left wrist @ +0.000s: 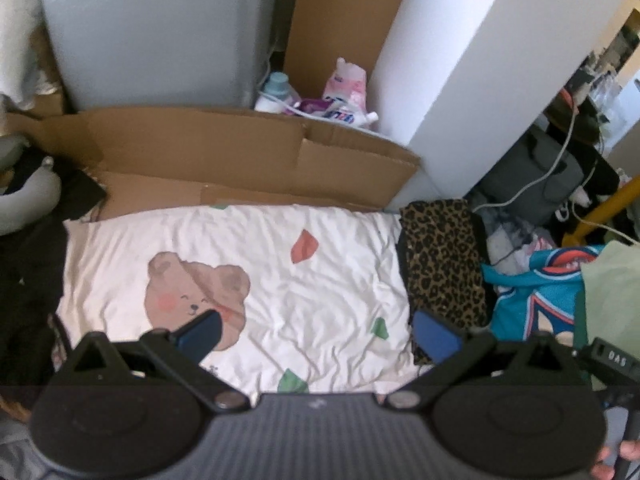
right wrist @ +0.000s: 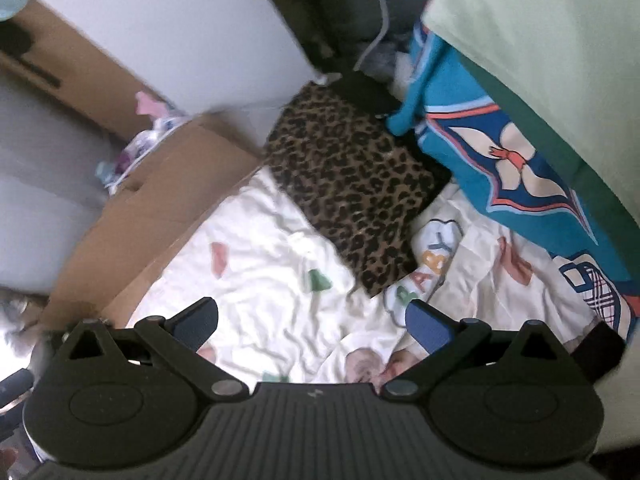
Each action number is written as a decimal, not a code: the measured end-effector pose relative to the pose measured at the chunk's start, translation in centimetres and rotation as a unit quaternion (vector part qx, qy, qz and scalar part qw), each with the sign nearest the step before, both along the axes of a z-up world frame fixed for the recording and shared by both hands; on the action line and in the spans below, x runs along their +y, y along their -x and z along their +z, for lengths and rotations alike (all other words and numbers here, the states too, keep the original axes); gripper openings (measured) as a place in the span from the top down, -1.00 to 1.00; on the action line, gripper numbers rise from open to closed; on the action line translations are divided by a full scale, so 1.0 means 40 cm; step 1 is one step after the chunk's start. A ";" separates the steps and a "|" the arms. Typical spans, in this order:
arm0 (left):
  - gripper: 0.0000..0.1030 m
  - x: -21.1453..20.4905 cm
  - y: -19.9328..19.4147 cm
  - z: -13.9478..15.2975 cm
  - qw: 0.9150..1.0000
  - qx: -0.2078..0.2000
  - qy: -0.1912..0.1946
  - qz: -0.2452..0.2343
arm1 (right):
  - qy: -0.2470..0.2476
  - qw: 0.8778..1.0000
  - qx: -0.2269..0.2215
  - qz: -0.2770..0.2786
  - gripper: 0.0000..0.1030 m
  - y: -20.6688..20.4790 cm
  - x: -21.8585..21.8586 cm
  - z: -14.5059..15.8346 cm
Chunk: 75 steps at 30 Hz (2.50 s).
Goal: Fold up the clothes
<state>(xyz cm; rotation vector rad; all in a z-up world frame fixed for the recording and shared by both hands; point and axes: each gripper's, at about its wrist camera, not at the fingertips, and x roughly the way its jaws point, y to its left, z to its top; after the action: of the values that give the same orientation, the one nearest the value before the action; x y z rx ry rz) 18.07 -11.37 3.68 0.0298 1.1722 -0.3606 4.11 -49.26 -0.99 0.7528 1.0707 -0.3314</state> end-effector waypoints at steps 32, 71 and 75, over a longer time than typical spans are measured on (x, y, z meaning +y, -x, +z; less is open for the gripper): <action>-1.00 0.307 0.281 0.167 0.995 -0.072 0.007 0.075 | 0.100 0.981 -0.064 0.156 -1.00 0.193 0.326 0.261; -1.00 0.222 0.454 -0.027 0.988 -0.083 -0.083 0.095 | 0.151 0.943 -0.084 0.283 -1.00 0.274 0.530 0.178; -1.00 0.222 0.460 -0.048 0.989 -0.077 -0.076 0.102 | 0.159 0.935 -0.086 0.304 -1.00 0.267 0.557 0.174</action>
<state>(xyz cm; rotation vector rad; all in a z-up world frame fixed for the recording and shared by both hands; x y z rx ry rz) -0.35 -2.47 1.78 0.0677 1.0375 -0.0857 -6.57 -26.96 5.98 0.1339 0.9986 0.0937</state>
